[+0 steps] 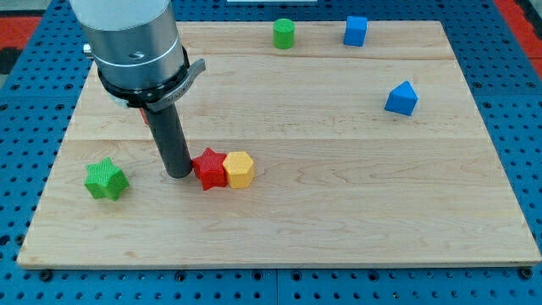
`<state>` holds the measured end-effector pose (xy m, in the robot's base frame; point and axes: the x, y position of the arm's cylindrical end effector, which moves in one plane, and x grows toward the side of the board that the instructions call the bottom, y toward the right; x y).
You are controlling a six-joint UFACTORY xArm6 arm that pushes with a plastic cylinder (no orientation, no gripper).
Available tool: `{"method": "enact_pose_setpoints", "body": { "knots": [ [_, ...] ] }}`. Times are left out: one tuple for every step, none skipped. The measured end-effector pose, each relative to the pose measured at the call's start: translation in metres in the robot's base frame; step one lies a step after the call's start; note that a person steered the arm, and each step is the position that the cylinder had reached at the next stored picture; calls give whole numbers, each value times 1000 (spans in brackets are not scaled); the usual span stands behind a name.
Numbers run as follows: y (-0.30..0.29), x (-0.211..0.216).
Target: Push the yellow hexagon diagonally right below the red star
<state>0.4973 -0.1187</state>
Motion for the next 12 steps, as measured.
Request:
{"method": "enact_pose_setpoints", "body": {
  "knots": [
    [0,-5],
    [6,-8],
    [14,-27],
    [39,-44],
    [72,-65],
    [108,-90],
    [141,-97],
    [163,-99],
    [152,-53],
    [137,-23],
    [122,5],
    [107,9]
  ]
}}
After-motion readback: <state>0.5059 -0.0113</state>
